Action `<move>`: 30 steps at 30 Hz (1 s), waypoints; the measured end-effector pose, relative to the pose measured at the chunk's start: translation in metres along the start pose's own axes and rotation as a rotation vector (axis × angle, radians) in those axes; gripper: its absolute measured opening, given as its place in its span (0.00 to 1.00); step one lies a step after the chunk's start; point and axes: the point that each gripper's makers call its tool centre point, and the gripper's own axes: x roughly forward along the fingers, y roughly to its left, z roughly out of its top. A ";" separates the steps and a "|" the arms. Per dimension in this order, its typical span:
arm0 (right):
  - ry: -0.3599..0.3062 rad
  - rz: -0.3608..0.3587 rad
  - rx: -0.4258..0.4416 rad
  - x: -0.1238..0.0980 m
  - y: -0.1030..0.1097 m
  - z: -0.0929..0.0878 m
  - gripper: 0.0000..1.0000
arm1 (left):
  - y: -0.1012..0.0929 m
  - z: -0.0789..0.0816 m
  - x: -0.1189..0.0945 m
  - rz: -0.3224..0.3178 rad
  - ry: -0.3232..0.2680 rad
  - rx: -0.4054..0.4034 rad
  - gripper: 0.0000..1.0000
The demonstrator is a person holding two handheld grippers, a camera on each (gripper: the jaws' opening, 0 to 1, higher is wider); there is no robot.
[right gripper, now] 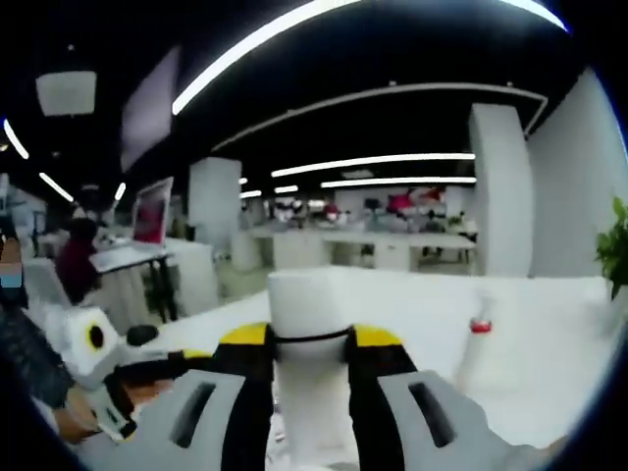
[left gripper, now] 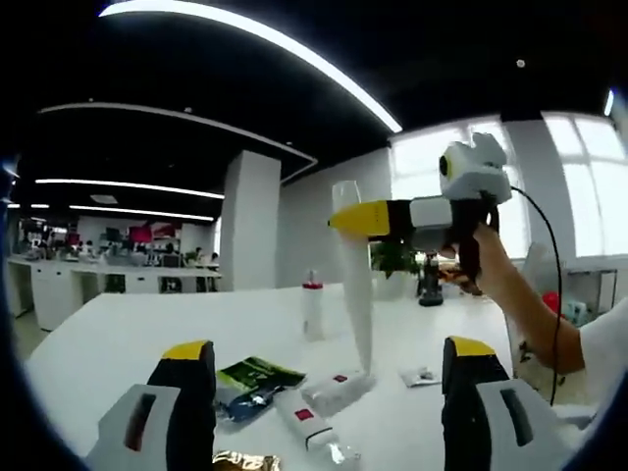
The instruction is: Arrange the skincare products in the storage area until every visible bottle or jar stands upright without overlapping.
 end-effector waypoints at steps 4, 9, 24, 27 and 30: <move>-0.023 0.043 0.008 0.002 0.012 0.006 0.26 | -0.010 -0.004 0.010 -0.041 0.020 -0.028 0.94; -0.078 0.089 0.059 0.001 0.024 0.010 0.26 | -0.010 -0.002 0.015 -0.043 0.011 -0.069 0.77; -0.202 0.193 0.074 -0.008 0.059 0.013 0.26 | -0.007 -0.005 0.015 0.002 0.010 0.082 0.23; -0.216 0.208 0.083 -0.011 0.062 0.015 0.26 | -0.007 -0.004 0.013 0.004 0.000 0.117 0.14; -0.263 0.212 0.067 -0.020 0.062 0.020 0.26 | -0.004 0.005 0.014 0.051 -0.038 0.193 0.13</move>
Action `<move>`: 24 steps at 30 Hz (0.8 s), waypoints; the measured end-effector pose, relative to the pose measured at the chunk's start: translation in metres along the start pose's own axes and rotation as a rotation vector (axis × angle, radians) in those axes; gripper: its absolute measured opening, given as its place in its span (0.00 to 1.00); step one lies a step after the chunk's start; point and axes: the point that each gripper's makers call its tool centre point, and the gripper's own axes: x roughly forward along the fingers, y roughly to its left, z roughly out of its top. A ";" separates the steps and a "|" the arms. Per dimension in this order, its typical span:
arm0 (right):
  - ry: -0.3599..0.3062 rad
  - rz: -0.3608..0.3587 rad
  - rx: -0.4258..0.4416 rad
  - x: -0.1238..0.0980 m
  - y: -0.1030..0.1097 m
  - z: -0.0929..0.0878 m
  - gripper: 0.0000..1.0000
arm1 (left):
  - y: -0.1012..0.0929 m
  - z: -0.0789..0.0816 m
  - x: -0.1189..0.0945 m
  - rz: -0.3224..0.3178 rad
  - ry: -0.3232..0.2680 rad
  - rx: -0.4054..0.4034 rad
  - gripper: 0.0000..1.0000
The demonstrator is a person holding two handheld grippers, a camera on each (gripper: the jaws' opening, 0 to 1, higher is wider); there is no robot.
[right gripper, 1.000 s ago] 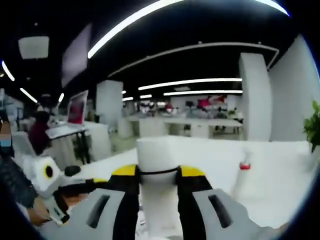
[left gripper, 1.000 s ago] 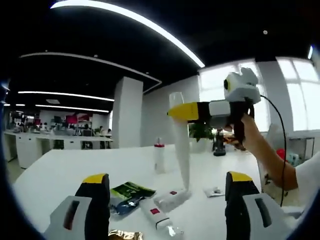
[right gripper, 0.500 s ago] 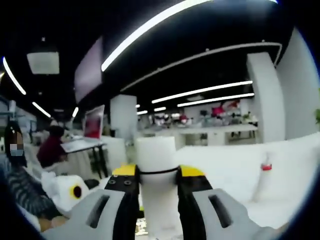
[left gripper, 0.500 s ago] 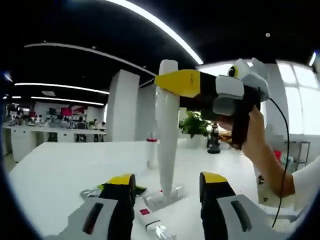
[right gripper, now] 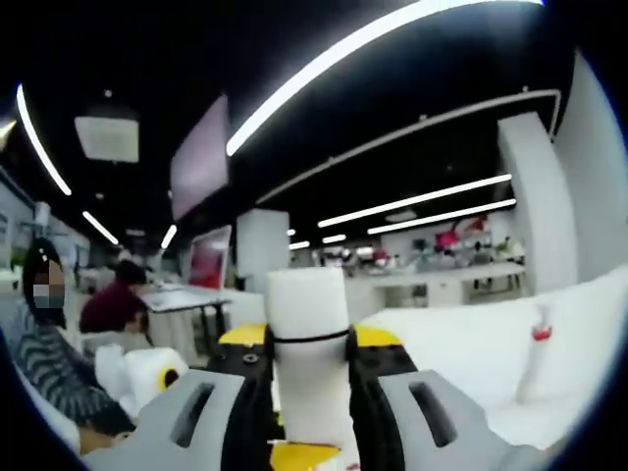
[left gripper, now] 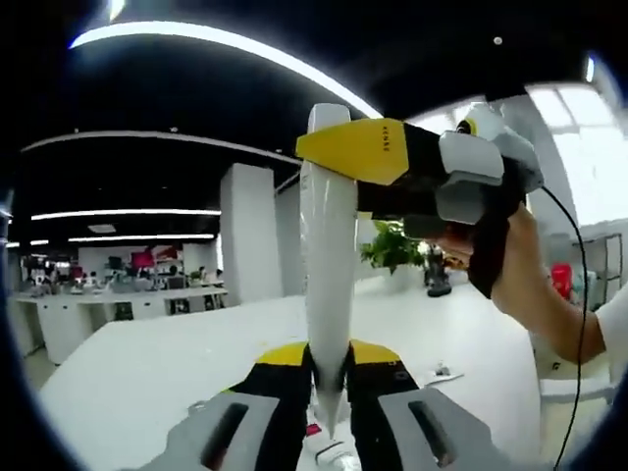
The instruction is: Arrange the skincare products in the storage area until every visible bottle or jar stands upright without overlapping.
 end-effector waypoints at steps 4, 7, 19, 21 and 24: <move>-0.018 0.025 -0.006 -0.012 0.000 0.003 0.27 | 0.004 0.002 -0.002 0.060 0.038 0.133 0.10; -0.040 0.060 -0.017 -0.019 0.001 0.005 0.28 | 0.008 0.006 -0.004 0.104 0.057 0.186 0.09; -0.131 -0.015 -0.260 -0.033 -0.030 -0.010 0.34 | 0.058 0.019 -0.004 0.385 0.155 0.752 0.08; -0.164 -0.068 -0.345 -0.039 -0.042 -0.013 0.36 | 0.069 0.017 -0.002 0.404 0.175 0.773 0.08; -0.170 -0.108 -0.399 -0.043 -0.053 -0.018 0.33 | 0.083 0.018 0.001 0.427 0.174 0.785 0.08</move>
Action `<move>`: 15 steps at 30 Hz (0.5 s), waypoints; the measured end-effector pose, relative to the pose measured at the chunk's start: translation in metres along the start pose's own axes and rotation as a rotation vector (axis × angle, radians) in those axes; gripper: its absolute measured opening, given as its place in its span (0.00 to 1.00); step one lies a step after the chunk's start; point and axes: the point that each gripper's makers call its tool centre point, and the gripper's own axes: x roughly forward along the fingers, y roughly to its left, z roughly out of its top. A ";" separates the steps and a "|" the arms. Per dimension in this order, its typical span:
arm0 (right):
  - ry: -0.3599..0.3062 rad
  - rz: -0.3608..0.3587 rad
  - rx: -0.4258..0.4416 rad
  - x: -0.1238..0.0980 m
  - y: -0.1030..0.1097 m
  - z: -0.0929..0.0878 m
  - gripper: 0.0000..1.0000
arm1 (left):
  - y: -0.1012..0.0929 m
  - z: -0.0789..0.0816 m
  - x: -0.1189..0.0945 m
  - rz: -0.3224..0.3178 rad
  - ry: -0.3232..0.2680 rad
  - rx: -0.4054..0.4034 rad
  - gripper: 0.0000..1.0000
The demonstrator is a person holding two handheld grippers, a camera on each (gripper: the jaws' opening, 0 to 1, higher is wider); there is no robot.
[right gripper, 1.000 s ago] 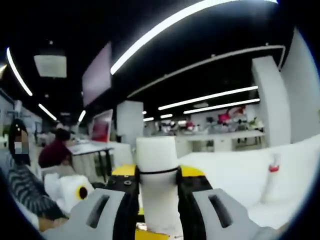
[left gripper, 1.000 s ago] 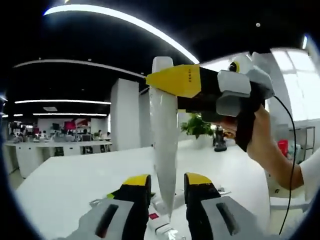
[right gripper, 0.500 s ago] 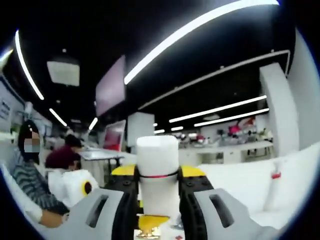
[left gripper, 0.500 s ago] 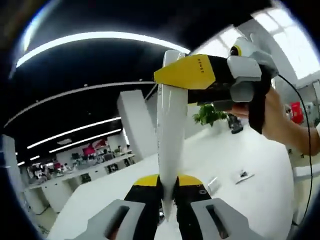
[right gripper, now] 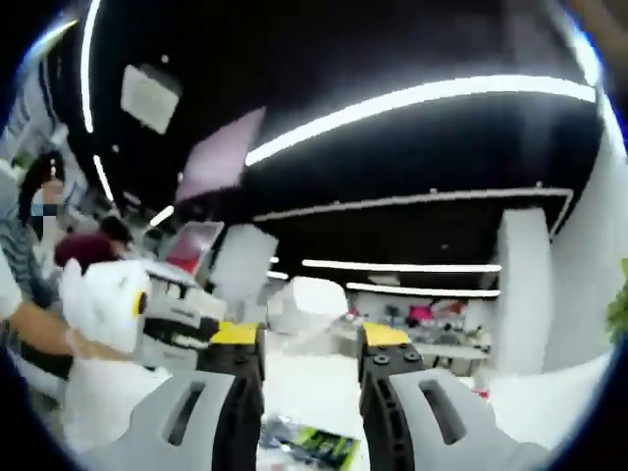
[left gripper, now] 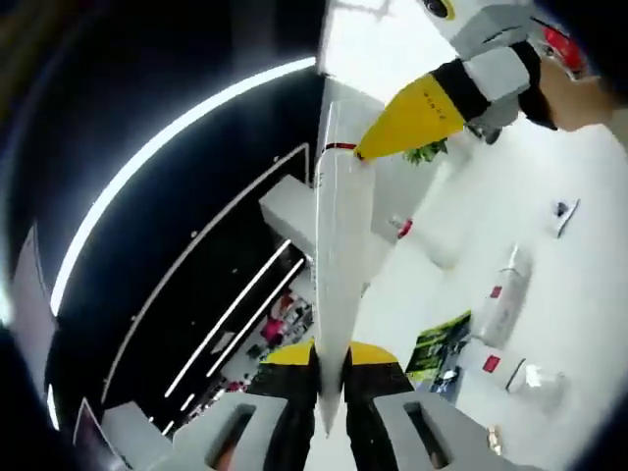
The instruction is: Arrange the skincare products in the storage area until every visible bottle or jar stands upright without overlapping.
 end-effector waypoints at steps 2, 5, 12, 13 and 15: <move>-0.025 -0.039 -0.089 -0.002 -0.009 -0.005 0.35 | 0.011 -0.008 0.006 0.050 0.023 0.041 0.08; -0.034 -0.041 -0.191 0.002 -0.012 -0.018 0.35 | 0.024 -0.013 0.010 0.130 0.042 0.102 0.08; -0.035 -0.150 -0.371 0.015 -0.034 -0.030 0.53 | 0.041 -0.026 0.023 0.219 0.068 0.156 0.08; -0.028 -0.163 -0.386 0.017 -0.037 -0.032 0.56 | 0.038 -0.027 0.023 0.205 0.057 0.135 0.08; -0.024 -0.185 -0.402 0.014 -0.032 -0.034 0.60 | 0.029 -0.031 0.020 0.195 0.042 0.170 0.08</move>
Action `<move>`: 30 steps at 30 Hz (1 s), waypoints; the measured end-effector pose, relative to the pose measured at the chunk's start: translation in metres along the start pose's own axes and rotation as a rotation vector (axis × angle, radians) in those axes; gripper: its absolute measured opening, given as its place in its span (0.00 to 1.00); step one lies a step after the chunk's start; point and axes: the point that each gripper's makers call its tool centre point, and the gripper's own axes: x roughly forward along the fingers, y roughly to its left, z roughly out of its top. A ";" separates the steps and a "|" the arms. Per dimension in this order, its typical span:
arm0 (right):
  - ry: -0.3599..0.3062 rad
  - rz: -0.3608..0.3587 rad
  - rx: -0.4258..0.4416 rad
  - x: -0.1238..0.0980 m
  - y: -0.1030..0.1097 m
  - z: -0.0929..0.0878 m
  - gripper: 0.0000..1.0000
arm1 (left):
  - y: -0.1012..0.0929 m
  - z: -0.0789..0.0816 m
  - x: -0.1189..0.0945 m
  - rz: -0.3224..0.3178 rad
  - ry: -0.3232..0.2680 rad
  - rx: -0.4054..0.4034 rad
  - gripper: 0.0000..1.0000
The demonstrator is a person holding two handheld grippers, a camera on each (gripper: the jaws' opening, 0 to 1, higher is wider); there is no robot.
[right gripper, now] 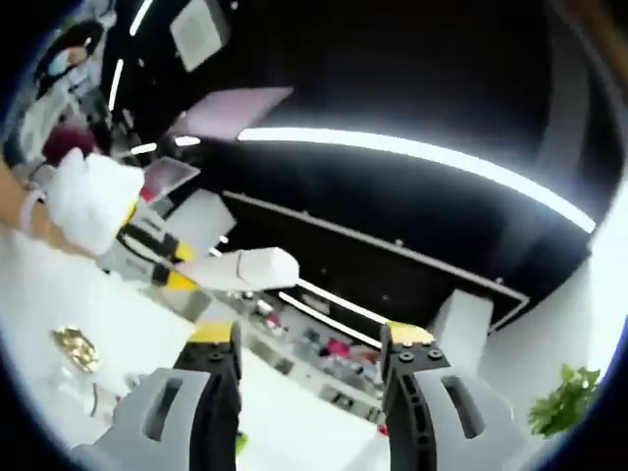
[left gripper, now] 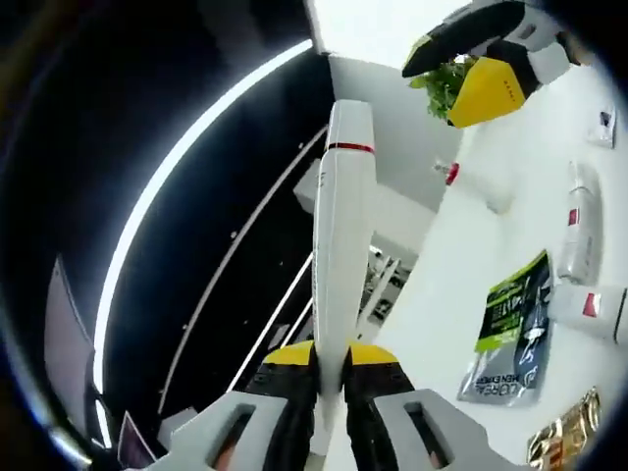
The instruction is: Arrange the skincare products in the storage area until every visible bottle or jar stands upright without overlapping.
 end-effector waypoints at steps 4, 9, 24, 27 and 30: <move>0.051 0.029 -0.043 -0.002 0.006 -0.011 0.62 | -0.006 -0.004 0.002 -0.010 0.012 0.049 0.08; 0.155 0.031 -0.212 -0.010 0.008 -0.034 0.59 | -0.021 -0.015 0.001 -0.047 0.024 0.109 0.08; 0.184 0.192 -0.606 0.024 0.070 -0.035 0.60 | -0.028 -0.021 0.005 -0.022 -0.009 0.383 0.08; 0.232 0.189 -0.570 0.026 0.073 -0.042 0.58 | -0.027 -0.018 0.005 -0.022 -0.018 0.380 0.08; 0.278 0.191 -0.541 0.022 0.073 -0.050 0.53 | -0.024 -0.015 0.003 -0.013 -0.026 0.383 0.08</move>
